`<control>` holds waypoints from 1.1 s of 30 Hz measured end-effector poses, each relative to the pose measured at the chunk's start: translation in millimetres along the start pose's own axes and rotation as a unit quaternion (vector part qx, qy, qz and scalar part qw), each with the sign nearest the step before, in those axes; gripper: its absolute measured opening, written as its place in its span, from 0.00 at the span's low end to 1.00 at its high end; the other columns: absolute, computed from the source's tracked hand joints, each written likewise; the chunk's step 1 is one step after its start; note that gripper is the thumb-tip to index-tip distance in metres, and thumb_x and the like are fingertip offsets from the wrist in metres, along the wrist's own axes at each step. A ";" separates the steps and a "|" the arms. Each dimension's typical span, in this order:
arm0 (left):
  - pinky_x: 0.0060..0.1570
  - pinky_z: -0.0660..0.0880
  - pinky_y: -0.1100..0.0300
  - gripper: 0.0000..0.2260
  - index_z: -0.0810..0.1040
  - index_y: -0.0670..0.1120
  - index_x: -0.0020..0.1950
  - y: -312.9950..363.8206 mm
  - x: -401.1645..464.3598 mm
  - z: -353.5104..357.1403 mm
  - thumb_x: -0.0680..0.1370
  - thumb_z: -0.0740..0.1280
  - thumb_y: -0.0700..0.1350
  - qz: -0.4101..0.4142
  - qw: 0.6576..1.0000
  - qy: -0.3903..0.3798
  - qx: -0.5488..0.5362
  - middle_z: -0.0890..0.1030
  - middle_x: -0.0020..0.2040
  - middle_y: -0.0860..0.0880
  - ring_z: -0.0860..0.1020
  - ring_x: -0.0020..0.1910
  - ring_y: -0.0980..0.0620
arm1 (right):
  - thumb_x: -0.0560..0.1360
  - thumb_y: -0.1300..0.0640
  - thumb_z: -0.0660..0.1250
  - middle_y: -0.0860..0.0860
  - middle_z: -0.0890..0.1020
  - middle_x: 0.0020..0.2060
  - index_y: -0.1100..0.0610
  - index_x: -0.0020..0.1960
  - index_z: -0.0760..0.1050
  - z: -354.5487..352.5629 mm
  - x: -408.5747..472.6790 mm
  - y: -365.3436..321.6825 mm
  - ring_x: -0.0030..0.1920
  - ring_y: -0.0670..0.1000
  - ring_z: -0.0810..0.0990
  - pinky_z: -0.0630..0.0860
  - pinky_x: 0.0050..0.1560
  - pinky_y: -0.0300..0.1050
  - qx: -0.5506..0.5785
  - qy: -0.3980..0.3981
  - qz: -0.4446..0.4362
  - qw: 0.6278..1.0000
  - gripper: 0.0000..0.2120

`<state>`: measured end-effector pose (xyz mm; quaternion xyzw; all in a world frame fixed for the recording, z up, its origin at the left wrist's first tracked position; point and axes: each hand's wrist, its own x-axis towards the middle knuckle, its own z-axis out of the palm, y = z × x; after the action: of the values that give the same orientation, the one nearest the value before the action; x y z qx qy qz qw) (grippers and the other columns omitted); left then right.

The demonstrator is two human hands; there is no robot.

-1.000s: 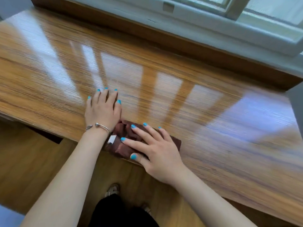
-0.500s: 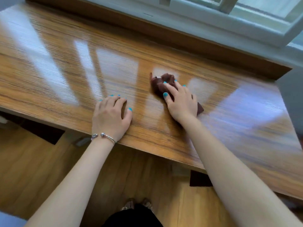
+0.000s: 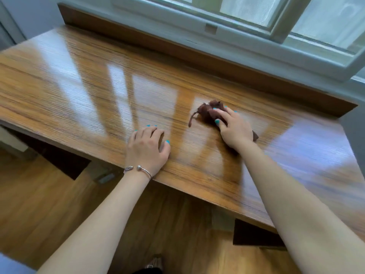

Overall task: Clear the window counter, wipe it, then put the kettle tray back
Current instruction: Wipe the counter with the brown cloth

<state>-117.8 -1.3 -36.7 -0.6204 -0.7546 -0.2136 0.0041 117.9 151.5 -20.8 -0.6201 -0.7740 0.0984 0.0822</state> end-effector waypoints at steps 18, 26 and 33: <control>0.61 0.67 0.52 0.18 0.74 0.51 0.67 117.3 1.7 19.6 0.77 0.62 0.49 -0.039 0.996 -0.073 -0.019 0.74 0.63 0.48 0.71 0.62 0.46 | 0.77 0.39 0.52 0.41 0.65 0.74 0.33 0.71 0.65 -26.9 -80.7 92.1 0.75 0.52 0.63 0.62 0.71 0.56 0.010 -0.039 -0.177 0.983 0.22; 0.63 0.70 0.47 0.13 0.79 0.46 0.60 140.0 -30.9 47.2 0.75 0.65 0.42 -0.021 0.999 0.027 -0.033 0.79 0.59 0.44 0.74 0.61 0.43 | 0.83 0.43 0.51 0.44 0.60 0.77 0.35 0.73 0.61 -26.9 34.9 100.6 0.77 0.53 0.57 0.56 0.73 0.57 -0.043 -0.014 -0.008 0.999 0.19; 0.66 0.65 0.45 0.16 0.77 0.47 0.63 144.9 -30.6 43.8 0.77 0.64 0.50 -0.026 0.999 -0.005 -0.021 0.76 0.62 0.43 0.71 0.65 0.42 | 0.79 0.38 0.50 0.41 0.64 0.75 0.34 0.72 0.63 -27.9 -146.4 94.8 0.76 0.50 0.60 0.58 0.72 0.54 -0.012 -0.028 -0.109 0.994 0.21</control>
<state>36.5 4.6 -38.9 -0.6014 -0.7661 -0.2261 -0.0185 246.2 30.0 -18.7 -0.5304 -0.8399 0.0966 0.0630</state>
